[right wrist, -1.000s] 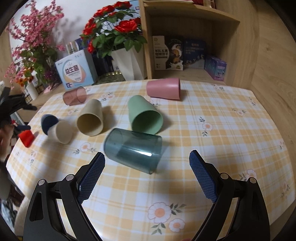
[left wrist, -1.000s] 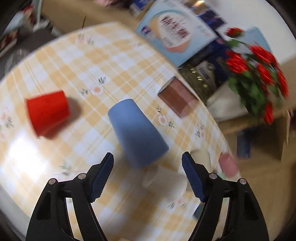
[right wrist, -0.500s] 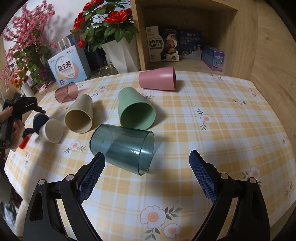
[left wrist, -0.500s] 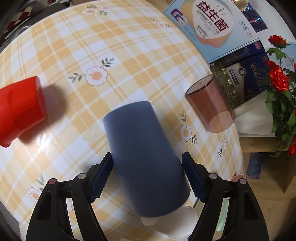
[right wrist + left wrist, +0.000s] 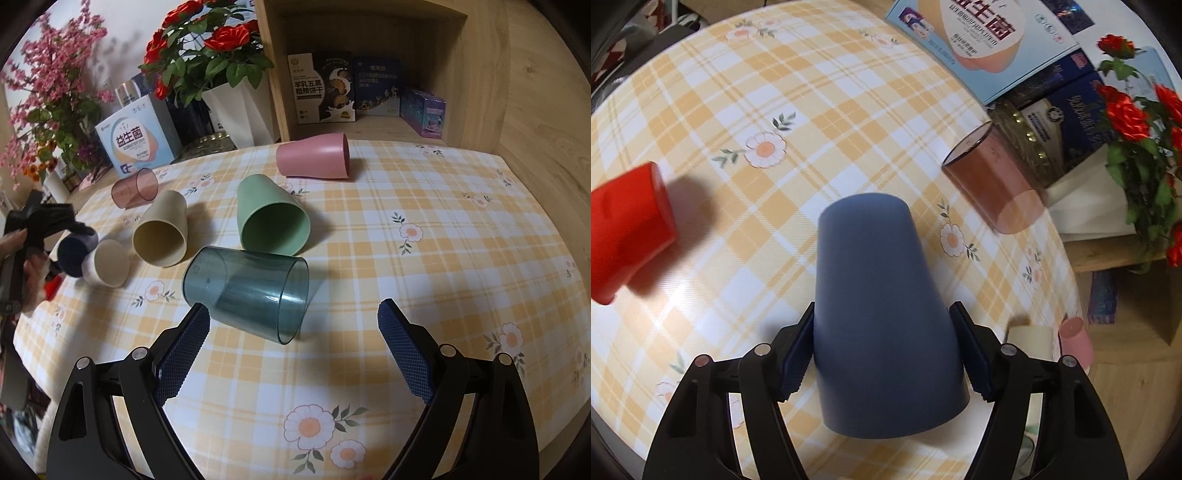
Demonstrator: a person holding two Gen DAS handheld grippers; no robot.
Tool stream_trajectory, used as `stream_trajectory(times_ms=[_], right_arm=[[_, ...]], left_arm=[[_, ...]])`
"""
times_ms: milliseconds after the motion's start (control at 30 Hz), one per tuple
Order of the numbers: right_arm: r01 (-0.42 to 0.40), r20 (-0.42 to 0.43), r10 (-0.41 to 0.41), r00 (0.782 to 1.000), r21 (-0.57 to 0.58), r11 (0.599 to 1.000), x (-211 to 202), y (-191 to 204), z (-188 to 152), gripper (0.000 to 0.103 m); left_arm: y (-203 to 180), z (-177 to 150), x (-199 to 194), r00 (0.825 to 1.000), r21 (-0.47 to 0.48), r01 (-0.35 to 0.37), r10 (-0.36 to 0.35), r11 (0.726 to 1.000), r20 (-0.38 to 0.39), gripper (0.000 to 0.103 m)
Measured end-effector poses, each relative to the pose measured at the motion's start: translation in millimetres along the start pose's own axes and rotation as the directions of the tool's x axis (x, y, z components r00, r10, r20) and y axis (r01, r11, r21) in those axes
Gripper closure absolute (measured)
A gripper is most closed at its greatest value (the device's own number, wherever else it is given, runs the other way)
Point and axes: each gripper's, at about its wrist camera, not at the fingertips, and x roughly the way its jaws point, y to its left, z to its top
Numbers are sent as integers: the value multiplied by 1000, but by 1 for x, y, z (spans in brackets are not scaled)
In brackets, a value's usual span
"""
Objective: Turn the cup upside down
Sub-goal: 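Close the left gripper around the blue cup and lift it, then turn the held blue cup with the left gripper toward the right gripper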
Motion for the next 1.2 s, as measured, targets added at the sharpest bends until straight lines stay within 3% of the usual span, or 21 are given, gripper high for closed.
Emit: stream_trajectory(times_ms=[333,700,900,967,1200], right_arm=[[-24,13,23,1000,22,999,-9,-1,-6,14],[6,49,-11,999,90,996,-23,-33,-4,14],[73,74,-87,993,172,982,-40,-86,-5,14],[97,77,-114,990,196,976,-46,-110,-6,14],[162,68,-185,980,252,954,-66,-175,-15,14]], left_arm=[[-3,-12,-37,998,54,32,-35,998,45,36],[-51,-52,-72,993,157,101,-109,982,40,36],[-116,-116,-76,984,293,176,-180,940,-12,36],[-145,-147,-70,976,344,215,-211,914,-48,36],[-227,-237,-16,953,445,294,-226,846,-201,36]])
